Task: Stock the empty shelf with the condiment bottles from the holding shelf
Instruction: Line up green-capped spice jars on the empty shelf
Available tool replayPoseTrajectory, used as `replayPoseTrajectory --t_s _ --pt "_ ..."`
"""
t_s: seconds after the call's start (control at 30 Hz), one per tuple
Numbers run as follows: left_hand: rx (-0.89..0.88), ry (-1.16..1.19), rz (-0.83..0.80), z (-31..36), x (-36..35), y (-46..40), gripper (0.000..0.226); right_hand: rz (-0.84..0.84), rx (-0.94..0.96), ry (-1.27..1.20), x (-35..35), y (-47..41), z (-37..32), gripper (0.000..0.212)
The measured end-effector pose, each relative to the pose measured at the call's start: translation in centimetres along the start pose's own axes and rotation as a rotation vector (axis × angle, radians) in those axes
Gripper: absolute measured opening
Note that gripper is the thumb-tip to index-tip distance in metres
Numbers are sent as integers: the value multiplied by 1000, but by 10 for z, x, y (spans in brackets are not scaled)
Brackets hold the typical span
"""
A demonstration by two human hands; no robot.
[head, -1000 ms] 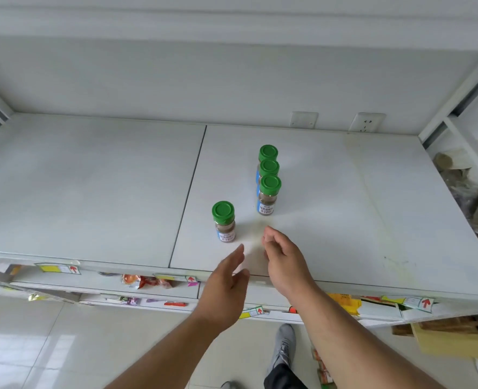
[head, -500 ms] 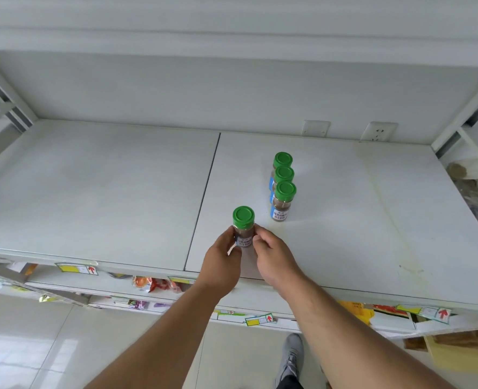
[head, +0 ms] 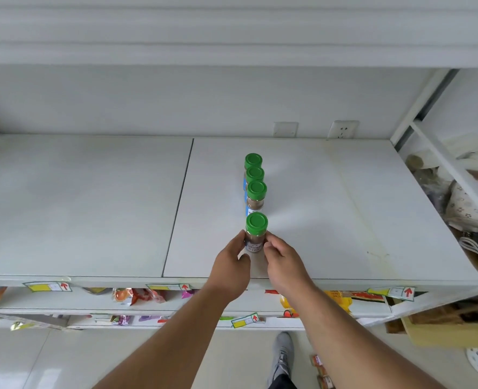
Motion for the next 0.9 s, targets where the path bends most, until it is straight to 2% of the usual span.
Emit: replayPoseTrajectory --t_s 0.33,0.63,0.9 --pt "47 -37 70 -16 -1 8 57 25 -66 -17 7 5 20 41" --pt "-56 -118 36 -6 -3 5 51 4 -9 -44 7 8 3 39" --pt "-67 -135 39 0 3 -13 51 -20 -6 -62 7 -18 2 38"
Point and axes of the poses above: each hand's wrist, its own y-axis away from the middle knuckle, its own x-axis out of the back of the hand, z = x × y, the point moved 4 cm from there along -y, towards the middle knuckle, and after that the axes turned 7 degrees about -z, right-handed, at the moved point
